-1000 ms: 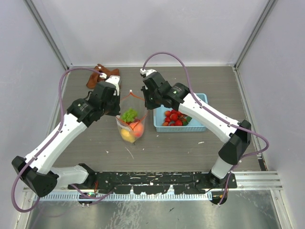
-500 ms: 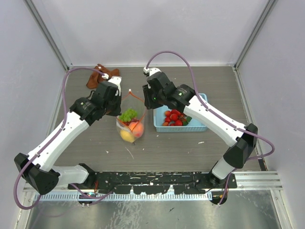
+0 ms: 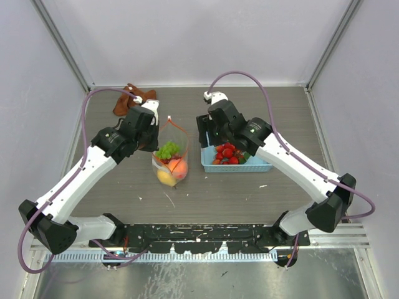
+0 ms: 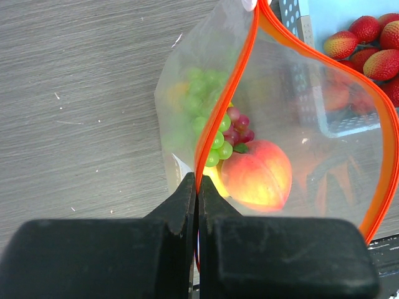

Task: Place the food in the zip-top bag and seal the zipper
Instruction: Pick up the fake fruit from the bin.

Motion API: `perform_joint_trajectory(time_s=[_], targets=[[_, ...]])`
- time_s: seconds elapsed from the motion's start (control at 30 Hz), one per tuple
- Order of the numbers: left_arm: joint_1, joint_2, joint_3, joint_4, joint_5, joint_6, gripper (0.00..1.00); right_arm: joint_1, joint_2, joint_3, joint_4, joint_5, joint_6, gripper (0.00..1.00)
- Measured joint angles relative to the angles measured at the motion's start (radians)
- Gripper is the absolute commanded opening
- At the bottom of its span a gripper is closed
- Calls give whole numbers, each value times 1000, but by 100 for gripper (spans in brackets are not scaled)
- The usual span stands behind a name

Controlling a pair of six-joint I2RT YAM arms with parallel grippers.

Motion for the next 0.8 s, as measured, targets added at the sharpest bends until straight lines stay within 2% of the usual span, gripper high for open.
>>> perform_joint_trajectory(time_s=[0.4, 0.53, 0.7, 0.8], targets=[[0, 0, 0, 0, 4, 0, 0, -166, -83, -301, -12, 97, 22, 68], [0, 0, 0, 0, 7, 0, 0, -201, -90, -378, 13, 105, 26, 63], [0, 0, 0, 0, 7, 0, 0, -234, -89, -447, 59, 99, 29, 50], [0, 0, 0, 0, 7, 0, 0, -251, -87, -480, 96, 92, 30, 46]])
